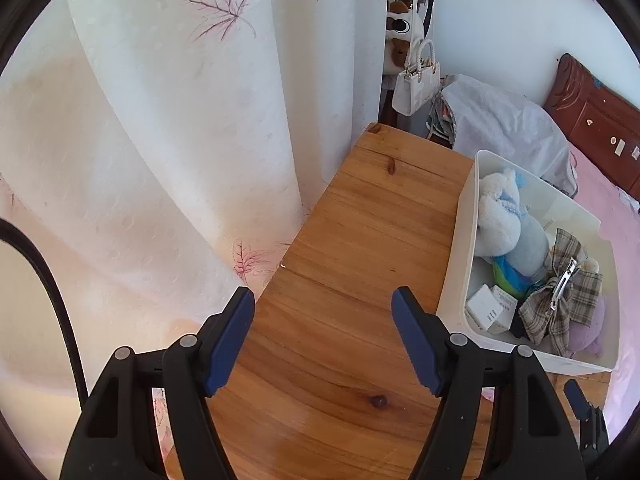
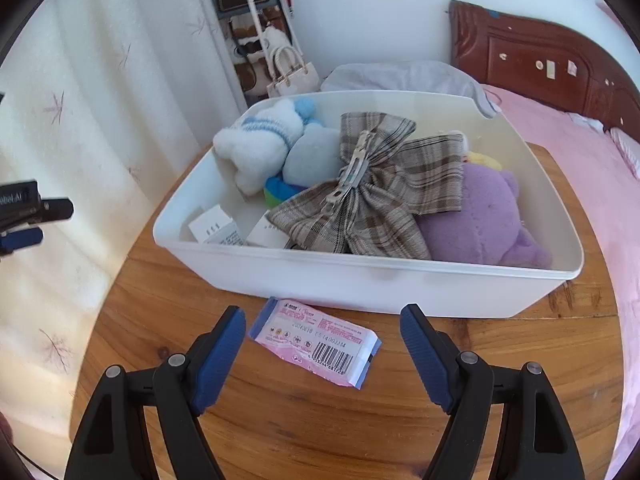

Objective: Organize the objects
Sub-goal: 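Move the right gripper down to the pink wipes pack on the table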

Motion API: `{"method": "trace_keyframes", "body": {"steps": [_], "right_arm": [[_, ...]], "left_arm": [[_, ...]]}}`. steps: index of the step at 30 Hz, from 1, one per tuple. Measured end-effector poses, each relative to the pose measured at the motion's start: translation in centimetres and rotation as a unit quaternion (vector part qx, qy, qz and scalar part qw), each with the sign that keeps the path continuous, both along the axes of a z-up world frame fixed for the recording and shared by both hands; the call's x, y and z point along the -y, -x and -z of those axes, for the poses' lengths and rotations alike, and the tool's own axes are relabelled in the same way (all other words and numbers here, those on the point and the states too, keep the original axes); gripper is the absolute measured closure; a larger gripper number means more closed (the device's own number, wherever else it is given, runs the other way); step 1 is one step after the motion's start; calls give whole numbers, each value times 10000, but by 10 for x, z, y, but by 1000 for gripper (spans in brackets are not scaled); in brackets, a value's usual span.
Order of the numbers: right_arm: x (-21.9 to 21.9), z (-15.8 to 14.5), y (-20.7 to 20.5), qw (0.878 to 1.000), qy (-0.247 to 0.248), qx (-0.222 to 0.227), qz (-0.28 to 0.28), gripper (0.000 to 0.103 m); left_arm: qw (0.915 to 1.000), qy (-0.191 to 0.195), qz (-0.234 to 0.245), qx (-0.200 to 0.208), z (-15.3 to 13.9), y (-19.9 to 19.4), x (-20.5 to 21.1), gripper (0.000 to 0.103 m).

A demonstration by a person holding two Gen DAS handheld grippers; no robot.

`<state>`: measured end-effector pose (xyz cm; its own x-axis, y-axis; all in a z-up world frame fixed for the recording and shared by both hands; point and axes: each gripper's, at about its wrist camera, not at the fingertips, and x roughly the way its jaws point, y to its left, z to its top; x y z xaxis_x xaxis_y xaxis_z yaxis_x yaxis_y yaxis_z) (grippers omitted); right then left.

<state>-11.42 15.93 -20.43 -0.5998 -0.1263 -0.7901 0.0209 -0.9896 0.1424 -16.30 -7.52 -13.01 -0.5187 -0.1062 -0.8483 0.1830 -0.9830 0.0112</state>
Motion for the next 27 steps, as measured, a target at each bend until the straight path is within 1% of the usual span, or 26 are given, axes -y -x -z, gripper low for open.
{"method": "trace_keyframes", "body": {"steps": [7,12,18,27], "right_arm": [[16,18,6,9979,-423,74,-478,23],[22,31,15,9956,-550,358,-672,23],[29,39,21,9922,-726,495,-884,23],[44,44,20,9825,-1238,502,-1302,21]], "left_arm": [[9999,-61,-50,150,9,0,4,28],[9997,-104,-83,220,16,3,8,28],[9994,-155,-188,237,20,7,11,28],[9994,-81,-203,284,23,7,9,28]]}}
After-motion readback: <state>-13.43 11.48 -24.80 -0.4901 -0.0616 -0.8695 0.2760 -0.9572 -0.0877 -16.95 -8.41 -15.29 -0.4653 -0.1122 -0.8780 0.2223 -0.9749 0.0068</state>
